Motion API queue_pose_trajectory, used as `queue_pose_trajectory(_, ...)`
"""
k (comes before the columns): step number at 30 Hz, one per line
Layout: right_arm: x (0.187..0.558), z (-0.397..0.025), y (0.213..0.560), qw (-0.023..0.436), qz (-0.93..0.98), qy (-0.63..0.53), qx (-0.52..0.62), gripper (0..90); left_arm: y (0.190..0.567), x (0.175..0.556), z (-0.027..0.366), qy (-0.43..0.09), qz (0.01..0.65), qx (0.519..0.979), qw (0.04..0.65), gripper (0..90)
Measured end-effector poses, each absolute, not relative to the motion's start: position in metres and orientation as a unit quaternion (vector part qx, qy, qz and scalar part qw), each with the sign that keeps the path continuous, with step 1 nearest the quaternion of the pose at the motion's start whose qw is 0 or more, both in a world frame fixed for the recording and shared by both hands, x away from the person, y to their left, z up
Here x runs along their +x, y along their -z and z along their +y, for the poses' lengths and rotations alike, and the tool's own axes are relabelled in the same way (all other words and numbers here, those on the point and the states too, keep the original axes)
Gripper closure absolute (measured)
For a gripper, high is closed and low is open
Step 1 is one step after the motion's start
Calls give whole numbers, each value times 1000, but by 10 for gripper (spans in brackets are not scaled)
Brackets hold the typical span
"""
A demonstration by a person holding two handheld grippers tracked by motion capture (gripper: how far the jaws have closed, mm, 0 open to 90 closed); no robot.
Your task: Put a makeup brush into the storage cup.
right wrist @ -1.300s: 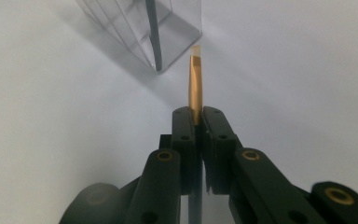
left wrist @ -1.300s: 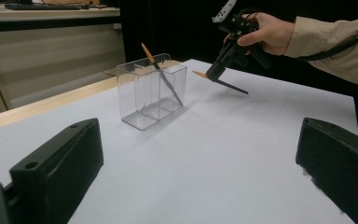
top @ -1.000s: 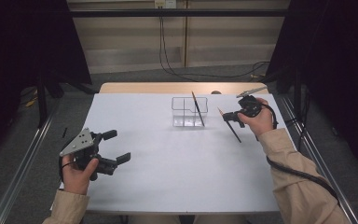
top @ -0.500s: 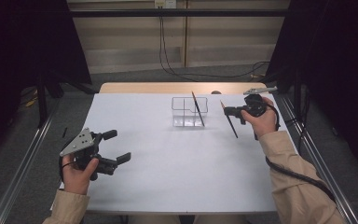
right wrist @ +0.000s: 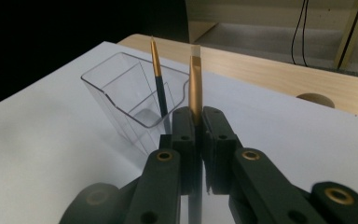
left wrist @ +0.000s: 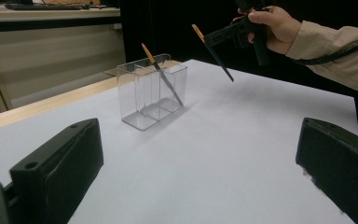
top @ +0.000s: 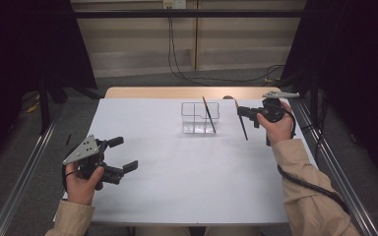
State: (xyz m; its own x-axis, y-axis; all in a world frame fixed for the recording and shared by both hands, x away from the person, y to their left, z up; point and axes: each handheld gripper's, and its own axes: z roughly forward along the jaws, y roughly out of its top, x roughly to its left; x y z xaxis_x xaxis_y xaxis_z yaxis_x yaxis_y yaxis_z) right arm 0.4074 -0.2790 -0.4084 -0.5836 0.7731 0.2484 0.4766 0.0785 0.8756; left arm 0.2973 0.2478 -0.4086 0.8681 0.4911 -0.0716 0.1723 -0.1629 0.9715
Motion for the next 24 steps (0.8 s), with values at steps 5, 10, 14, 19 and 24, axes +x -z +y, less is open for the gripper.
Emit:
queue_pose_trajectory(5,406,-279,406,148,706,-542,431,842,408,297,248,-131,220,751,608,6)
queue_pose_trajectory(10,404,-277,404,155,697,-557,425,842,408,297,248,-131,220,752,608,6)
queue_pose_trajectory(14,403,-276,402,165,688,-568,420,843,408,297,249,-131,219,750,610,6)
queue_pose_trajectory(19,403,-275,399,173,677,-583,415,843,408,297,249,-133,221,750,609,6)
queue_pose_trajectory(24,402,-275,396,180,669,-592,412,842,408,297,249,-132,221,750,609,6)
